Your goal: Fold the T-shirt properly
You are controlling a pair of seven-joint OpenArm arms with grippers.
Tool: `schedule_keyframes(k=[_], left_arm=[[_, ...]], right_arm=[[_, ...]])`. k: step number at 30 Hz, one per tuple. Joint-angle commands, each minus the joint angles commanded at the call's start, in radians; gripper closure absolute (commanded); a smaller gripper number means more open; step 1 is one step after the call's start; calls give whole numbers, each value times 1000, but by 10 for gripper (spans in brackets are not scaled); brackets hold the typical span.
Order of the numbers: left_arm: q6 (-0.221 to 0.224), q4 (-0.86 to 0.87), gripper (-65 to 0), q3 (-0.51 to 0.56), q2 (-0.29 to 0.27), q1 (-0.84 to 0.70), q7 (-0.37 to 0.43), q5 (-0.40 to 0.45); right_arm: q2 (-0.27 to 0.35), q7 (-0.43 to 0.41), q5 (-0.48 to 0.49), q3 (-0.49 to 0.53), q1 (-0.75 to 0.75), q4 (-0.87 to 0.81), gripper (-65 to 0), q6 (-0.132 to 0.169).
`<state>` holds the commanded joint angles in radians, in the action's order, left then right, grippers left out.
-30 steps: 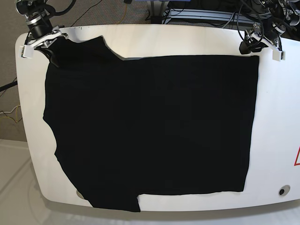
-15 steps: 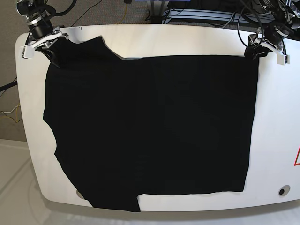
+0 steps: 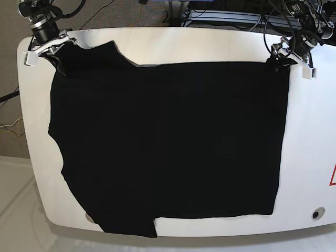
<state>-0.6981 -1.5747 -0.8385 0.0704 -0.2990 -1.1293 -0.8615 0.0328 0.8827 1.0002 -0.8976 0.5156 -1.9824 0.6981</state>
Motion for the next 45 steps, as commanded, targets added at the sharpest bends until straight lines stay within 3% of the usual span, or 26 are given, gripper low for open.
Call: schedule_keyframes(k=[9, 19, 27, 35, 39, 45], left_arm=[[0, 24, -329, -82, -4, 45, -66, 20], [0, 23, -323, -70, -21, 36, -34, 69], [0, 8, -248, -65, -37, 39, 13, 121], [15, 1, -169, -67, -40, 52, 9, 131], [16, 1, -198, -71, -43, 53, 5, 122], [7, 9, -325, -74, -44, 49, -5, 99]], right_arm=[[1, -8, 8, -4, -4, 3, 0, 0], [1, -7, 9, 0, -4, 4, 0, 0], [3, -12, 8, 0, -9, -4, 0, 0], [3, -19, 6, 7, -19, -3, 0, 0], [4, -19, 8, 9, -18, -4, 0, 0], [5, -15, 1, 9, -19, -2, 0, 0]])
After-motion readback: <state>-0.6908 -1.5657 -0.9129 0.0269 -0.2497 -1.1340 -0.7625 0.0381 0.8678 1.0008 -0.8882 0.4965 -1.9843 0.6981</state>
